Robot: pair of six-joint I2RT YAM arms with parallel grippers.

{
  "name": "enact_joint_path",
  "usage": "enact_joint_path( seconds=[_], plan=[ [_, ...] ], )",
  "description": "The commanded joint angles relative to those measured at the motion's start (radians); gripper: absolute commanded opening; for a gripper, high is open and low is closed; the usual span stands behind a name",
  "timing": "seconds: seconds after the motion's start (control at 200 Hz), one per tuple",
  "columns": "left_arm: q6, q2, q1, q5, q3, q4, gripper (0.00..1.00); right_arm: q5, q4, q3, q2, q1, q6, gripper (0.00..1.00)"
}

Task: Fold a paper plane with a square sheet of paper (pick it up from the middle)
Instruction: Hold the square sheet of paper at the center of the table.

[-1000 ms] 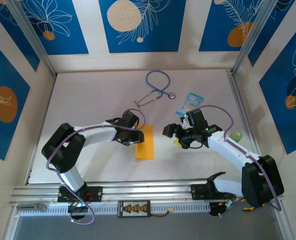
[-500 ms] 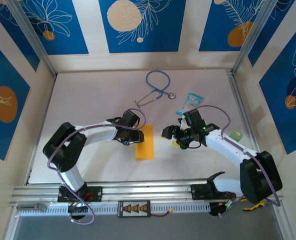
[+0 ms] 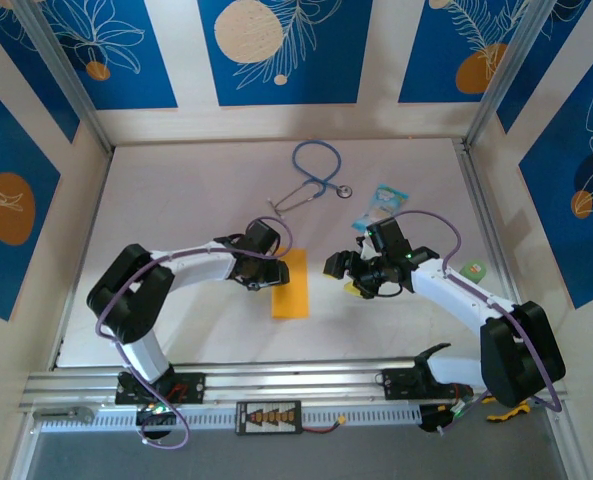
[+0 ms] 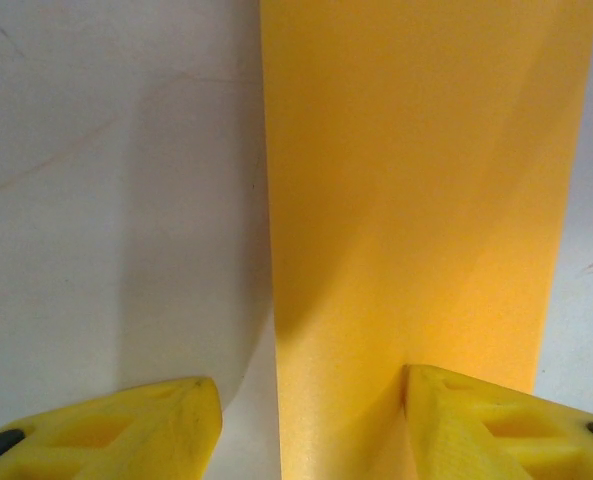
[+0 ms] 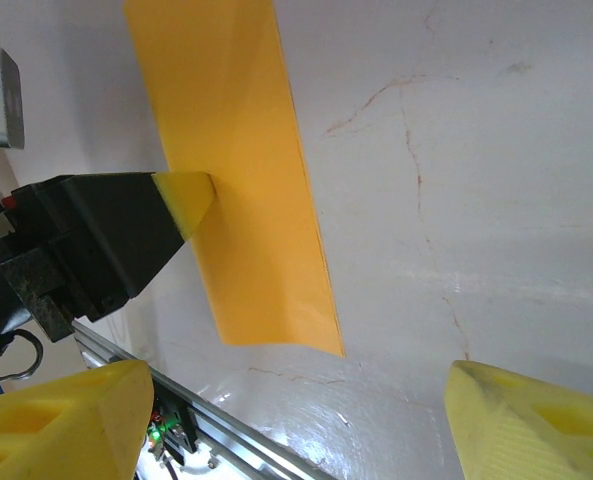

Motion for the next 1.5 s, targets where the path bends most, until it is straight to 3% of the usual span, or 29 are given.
enact_joint_path(
  seconds=[0.0,0.21,0.485,0.585,0.735,0.87,1.206,1.496],
  plan=[
    [-0.007,0.088,-0.008,0.005,-0.022,0.024,0.56,0.007,-0.033,0.028,0.006,0.008,-0.009,0.78],
    [0.009,0.109,-0.008,0.002,0.000,-0.012,0.56,0.012,-0.037,0.033,0.015,0.007,-0.001,0.84],
    [0.011,0.121,-0.010,0.005,0.001,-0.008,0.56,0.007,-0.033,0.033,0.029,0.007,-0.002,0.83],
    [0.012,0.124,-0.010,0.005,0.000,-0.007,0.56,-0.015,-0.006,0.026,0.030,0.009,0.003,0.73],
    [0.014,0.130,-0.012,0.007,-0.003,-0.001,0.56,-0.040,0.099,0.006,0.065,0.024,0.043,0.39],
    [0.012,0.137,-0.013,0.010,-0.001,0.001,0.56,-0.027,0.122,0.045,0.150,0.051,0.033,0.18],
    [0.047,0.138,-0.015,0.014,-0.003,0.004,0.56,0.040,0.123,0.102,0.251,0.114,0.053,0.12],
    [0.063,0.140,-0.014,0.021,0.004,0.006,0.57,0.157,0.116,0.020,0.148,0.107,0.117,0.10]
  ],
)
